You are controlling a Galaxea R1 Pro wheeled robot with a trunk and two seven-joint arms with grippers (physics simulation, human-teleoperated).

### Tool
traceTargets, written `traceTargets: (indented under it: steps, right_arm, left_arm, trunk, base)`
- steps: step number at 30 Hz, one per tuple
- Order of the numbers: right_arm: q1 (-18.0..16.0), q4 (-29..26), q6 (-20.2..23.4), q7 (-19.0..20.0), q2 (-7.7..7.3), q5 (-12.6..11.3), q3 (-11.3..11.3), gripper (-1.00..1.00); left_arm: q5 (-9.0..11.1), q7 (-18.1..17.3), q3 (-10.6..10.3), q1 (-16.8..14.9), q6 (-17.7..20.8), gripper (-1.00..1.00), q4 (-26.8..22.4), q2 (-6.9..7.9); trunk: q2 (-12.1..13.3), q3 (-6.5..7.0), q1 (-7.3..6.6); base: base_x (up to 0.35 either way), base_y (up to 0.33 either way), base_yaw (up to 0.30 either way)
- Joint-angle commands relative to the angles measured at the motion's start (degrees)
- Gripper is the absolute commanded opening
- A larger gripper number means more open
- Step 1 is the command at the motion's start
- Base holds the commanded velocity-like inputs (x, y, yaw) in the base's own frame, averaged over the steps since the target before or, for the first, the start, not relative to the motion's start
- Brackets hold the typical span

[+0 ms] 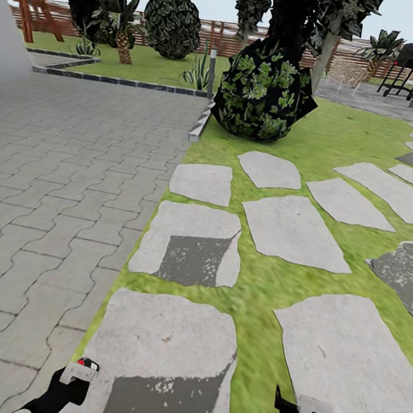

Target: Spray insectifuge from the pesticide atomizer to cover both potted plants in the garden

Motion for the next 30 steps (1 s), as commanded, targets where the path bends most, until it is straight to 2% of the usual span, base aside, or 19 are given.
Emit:
traceTargets:
  steps: [1,6,10,11,15,25,30]
  right_arm:
    - [-0.05,3.16,-2.92,-0.14,0.01,0.11,-0.03,1.0]
    - [-0.04,12.07,-11.47,-0.14,-0.06,0.07,-0.01,1.0]
    - [-0.04,14.56,-13.32,-0.08,-0.13,0.12,-0.01,1.0]
    - [-0.04,15.09,-13.58,-0.06,-0.09,0.14,-0.01,1.0]
    - [-0.04,15.39,-13.77,-0.05,0.28,0.18,0.07,1.0]
    - [-0.04,15.36,-13.62,-0.12,0.44,0.08,0.01,1.0]
    - [-0.04,15.4,-13.62,-0.28,0.39,0.0,-0.01,1.0]
  left_arm:
    - [-0.07,-0.08,1.17,0.68,-0.72,-1.0,0.06,-0.03]
    - [2.27,0.02,5.2,4.46,-5.88,-1.0,0.18,-0.05]
    - [3.13,0.07,7.01,6.66,-7.64,-1.0,0.18,0.02]
    - [3.44,0.1,8.07,7.41,-8.0,-1.0,0.19,0.09]
    - [3.65,0.09,10.19,8.43,-8.23,-1.0,0.03,0.07]
    - [3.59,0.02,10.53,8.55,-8.21,-1.0,0.1,-0.21]
    - [3.63,0.1,10.54,8.55,-8.21,-1.0,0.14,-0.22]
  trunk:
    - [0.0,0.29,-0.04]
    - [0.07,1.84,-0.16]
    - [0.12,3.07,-0.27]
    - [0.14,3.38,-0.29]
    - [0.19,4.6,-0.4]
    - [0.32,6.97,-0.65]
    - [0.39,8.23,-0.78]
  base:
    - [0.0,0.0,-0.11]
    - [0.0,0.0,-0.11]
    - [0.0,0.0,-0.11]
    - [0.0,0.0,-0.104]
    - [0.0,0.0,-0.059]
    - [0.0,0.0,-0.007]
    - [0.0,0.0,-0.178]
